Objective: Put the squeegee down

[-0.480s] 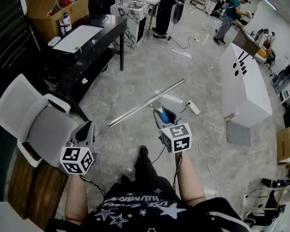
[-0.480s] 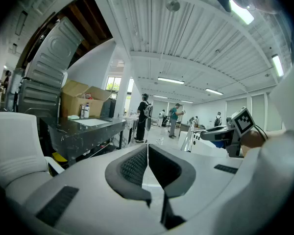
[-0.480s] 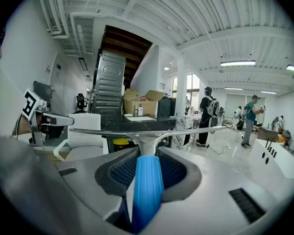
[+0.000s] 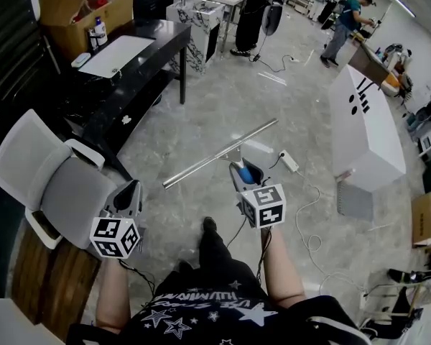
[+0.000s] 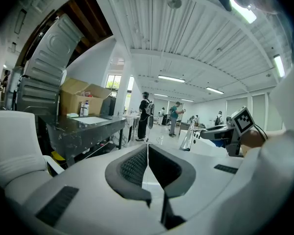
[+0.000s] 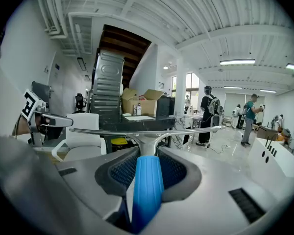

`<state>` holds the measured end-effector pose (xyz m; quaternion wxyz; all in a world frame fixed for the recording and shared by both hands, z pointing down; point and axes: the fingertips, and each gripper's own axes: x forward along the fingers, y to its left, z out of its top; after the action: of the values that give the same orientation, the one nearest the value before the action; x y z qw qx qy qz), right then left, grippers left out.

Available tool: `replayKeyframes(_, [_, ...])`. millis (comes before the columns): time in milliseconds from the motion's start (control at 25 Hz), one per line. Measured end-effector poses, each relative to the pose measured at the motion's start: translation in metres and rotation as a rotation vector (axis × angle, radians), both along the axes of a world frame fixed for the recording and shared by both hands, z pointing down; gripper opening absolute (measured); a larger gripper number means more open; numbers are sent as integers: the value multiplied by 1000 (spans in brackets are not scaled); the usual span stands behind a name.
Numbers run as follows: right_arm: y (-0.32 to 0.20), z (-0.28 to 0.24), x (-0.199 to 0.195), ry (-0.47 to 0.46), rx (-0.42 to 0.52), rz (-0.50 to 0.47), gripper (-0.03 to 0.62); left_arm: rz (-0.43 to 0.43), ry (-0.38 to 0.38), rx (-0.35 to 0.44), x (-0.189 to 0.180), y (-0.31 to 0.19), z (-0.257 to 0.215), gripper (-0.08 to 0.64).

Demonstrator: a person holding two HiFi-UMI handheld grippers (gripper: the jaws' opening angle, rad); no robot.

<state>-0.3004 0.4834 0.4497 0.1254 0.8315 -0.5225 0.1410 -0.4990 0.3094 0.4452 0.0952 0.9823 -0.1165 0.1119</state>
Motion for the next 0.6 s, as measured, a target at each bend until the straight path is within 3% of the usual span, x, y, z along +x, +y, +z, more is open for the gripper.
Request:
replayKeyframes(280, [-16,1,61,-18,13,16,140,-9,-4,0,50,-20,-2,25])
replayKeyframes(600, [-76,5,173,-28,15,-50,140,-56,-24,-4,156,-65,0,25])
